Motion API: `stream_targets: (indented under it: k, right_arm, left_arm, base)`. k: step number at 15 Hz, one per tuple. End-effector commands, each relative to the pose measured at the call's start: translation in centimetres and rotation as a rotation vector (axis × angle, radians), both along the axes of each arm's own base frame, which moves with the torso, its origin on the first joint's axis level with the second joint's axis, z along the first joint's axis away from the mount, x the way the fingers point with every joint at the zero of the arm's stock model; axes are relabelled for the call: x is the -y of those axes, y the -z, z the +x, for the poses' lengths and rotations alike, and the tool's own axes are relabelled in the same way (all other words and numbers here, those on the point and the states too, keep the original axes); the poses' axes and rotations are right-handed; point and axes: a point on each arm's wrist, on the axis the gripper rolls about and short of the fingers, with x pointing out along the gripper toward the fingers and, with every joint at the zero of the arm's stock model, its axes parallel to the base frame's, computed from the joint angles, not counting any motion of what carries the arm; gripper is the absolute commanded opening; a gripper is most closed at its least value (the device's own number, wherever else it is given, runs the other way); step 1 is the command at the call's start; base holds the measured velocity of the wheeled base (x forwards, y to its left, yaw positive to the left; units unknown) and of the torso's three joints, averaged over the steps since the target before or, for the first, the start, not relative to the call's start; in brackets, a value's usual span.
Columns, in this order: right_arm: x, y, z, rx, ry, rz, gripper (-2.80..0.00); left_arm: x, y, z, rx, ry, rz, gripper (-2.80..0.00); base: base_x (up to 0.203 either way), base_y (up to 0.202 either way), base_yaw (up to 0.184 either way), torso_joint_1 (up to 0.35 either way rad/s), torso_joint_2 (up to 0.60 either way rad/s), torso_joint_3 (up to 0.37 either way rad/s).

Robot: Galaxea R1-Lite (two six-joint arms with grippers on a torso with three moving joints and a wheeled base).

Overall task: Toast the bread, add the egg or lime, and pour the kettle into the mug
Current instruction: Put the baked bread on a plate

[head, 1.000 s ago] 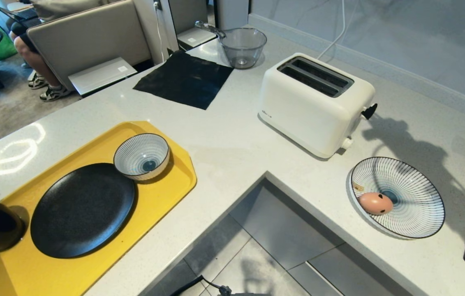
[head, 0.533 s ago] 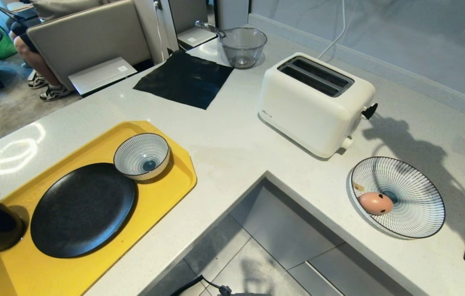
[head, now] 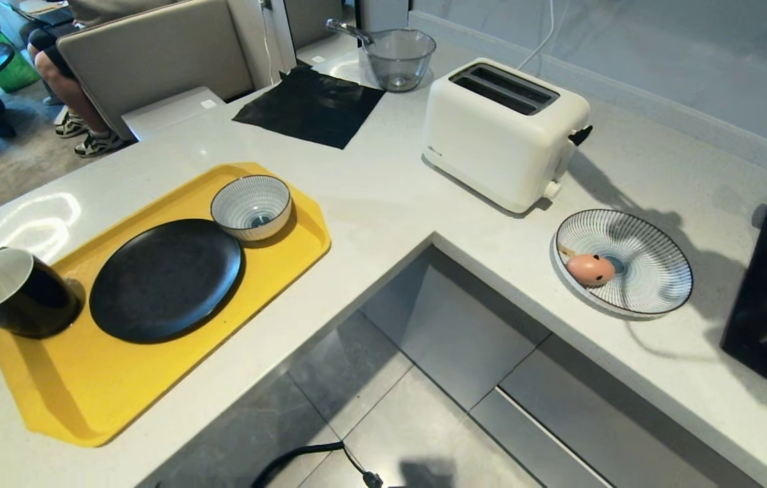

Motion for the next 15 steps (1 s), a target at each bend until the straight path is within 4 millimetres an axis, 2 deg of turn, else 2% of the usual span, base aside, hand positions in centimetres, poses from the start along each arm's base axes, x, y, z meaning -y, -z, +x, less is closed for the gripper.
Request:
stream_targets:
  k: [1, 5, 12, 15]
  right_arm:
    - [-0.1, 0.2, 0.4, -0.008, -0.002, -0.003, -2.8]
    - [-0.1, 0.4, 0.5, -0.019, -0.003, 0.0, -2.8]
    - [-0.2, 1.5, 2.1, -0.07, 0.048, 0.025, -2.8]
    - [0.0, 1.3, 1.4, -0.059, 0.055, 0.027, -2.8]
  left_arm:
    - [0.0, 0.4, 0.1, -0.013, -0.001, 0.0, -2.8]
    - [0.0, 0.4, 0.1, -0.013, -0.001, 0.0, -2.8]
    - [0.0, 0.4, 0.1, -0.013, -0.001, 0.0, -2.8]
    - [0.0, 0.4, 0.1, -0.013, -0.001, 0.0, -2.8]
  base:
    - [-0.188, 0.0, -0.003, 0.001, 0.01, -0.001]
    - [-0.146, 0.0, -0.01, -0.001, 0.0, 0.003]
    - [0.0, 0.0, 0.0, 0.0, 0.0, 0.0]
    - [0.0, 0.0, 0.0, 0.0, 0.0, 0.0]
